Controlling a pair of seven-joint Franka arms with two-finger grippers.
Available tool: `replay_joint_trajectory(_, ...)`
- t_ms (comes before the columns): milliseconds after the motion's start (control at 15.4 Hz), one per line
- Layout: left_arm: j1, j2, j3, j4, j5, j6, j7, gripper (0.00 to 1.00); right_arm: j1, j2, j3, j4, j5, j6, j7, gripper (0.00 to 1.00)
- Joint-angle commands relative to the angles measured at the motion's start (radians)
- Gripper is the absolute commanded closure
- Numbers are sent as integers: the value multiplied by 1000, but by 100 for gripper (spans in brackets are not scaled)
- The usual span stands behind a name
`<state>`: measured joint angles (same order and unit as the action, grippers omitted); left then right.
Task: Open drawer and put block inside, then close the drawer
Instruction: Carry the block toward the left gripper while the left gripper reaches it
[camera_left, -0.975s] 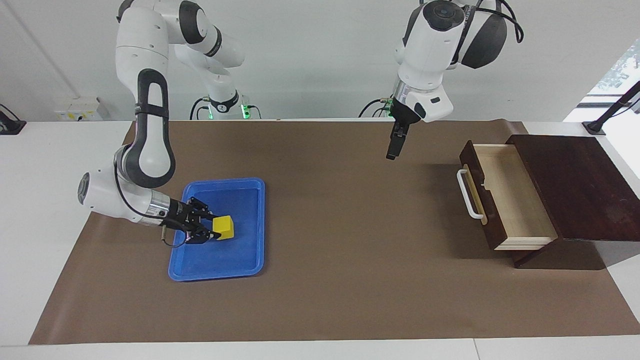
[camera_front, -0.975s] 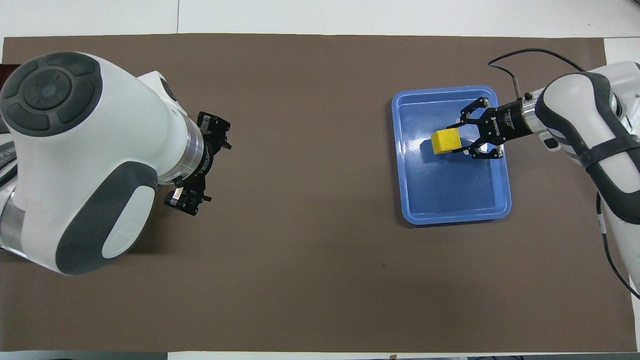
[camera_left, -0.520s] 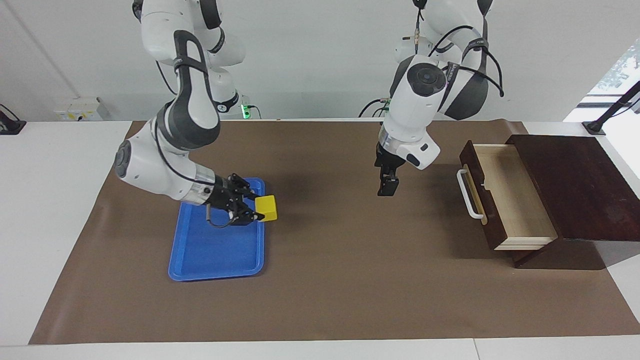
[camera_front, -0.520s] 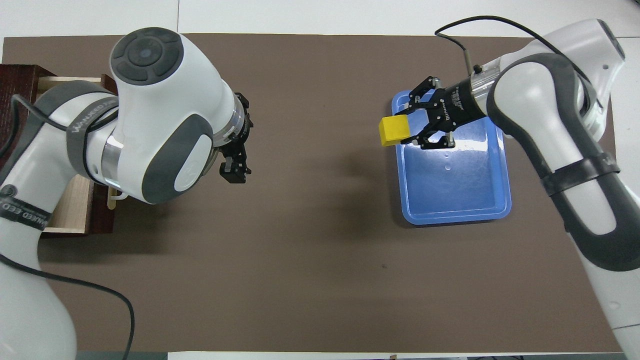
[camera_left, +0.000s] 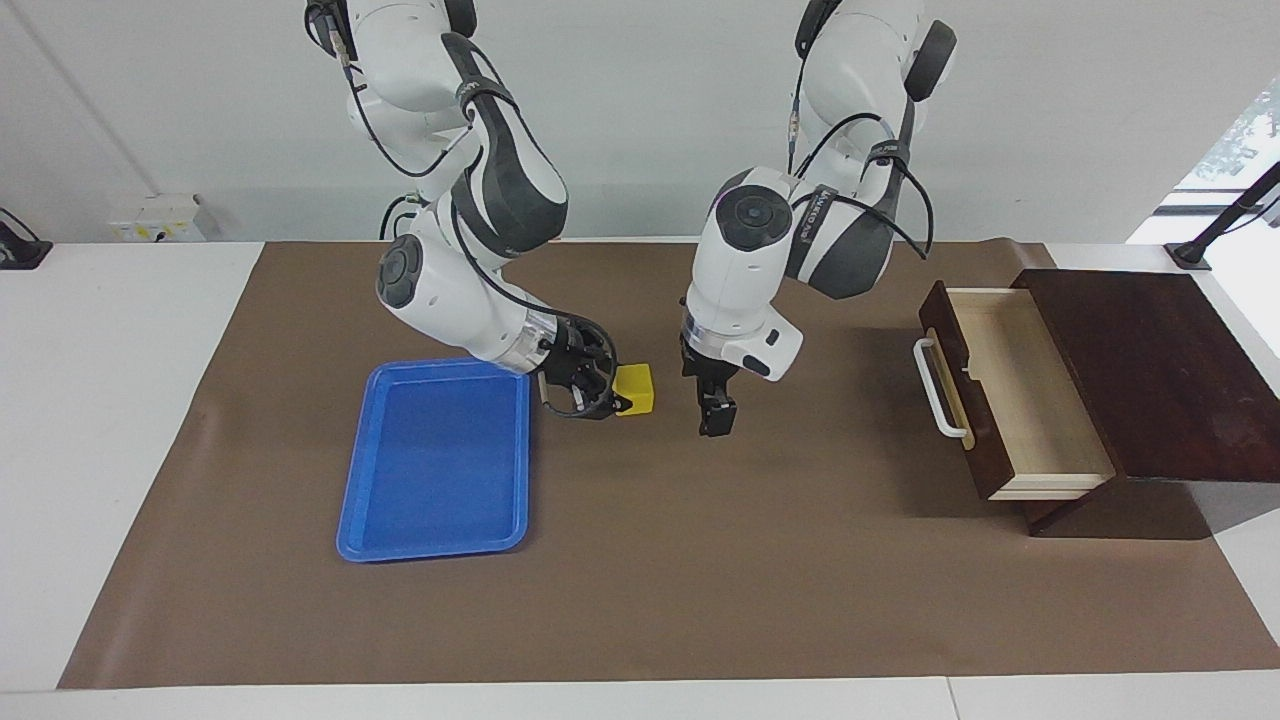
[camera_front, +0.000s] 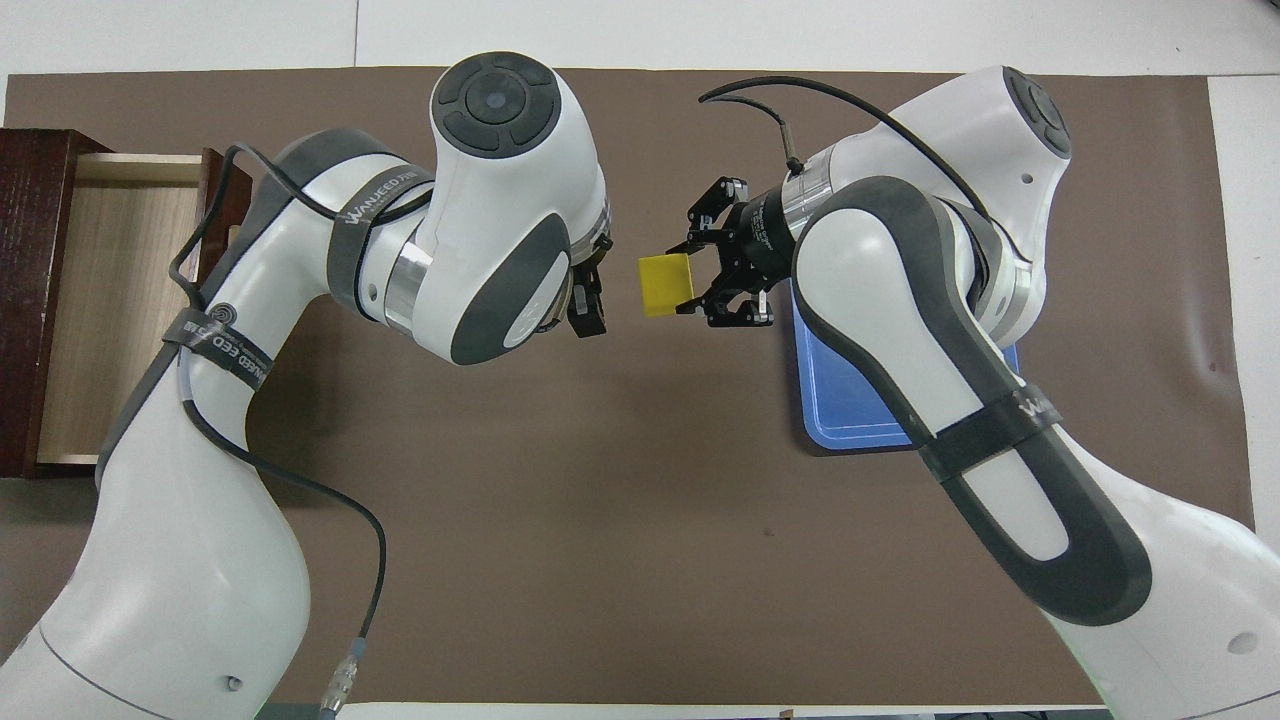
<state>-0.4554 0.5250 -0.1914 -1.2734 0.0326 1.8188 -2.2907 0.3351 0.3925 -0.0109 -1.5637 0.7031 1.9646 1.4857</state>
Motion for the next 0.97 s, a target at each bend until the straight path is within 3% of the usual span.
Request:
replay_joint_trajectory(0, -25, 3, 18, 17, -10, 10, -18, 0, 24, -6, -6, -9, 21, 26, 28, 100)
replay_joint_trajectory(585, -81, -5, 15, -17, -8, 57, -23, 0, 32, -7, -4, -10, 22, 28, 38, 100)
replay_joint_trajectory(650, -81, -5, 15, -20, -8, 57, -23, 7, 30, -7, -4, -10, 22, 27, 38, 100)
replay_joint_trajectory(780, -81, -5, 15, -20, -8, 57, -23, 58, 31, -7, -4, -10, 22, 26, 38, 100)
replay_joint_trajectory(845, -81, -5, 15, -20, -8, 57, -23, 89, 30, -7, -4, -10, 22, 26, 38, 100)
replay_joint_trajectory(910, -81, -7, 15, -20, -8, 56, -23, 100, 30, -7, -4, -9, 22, 25, 38, 100)
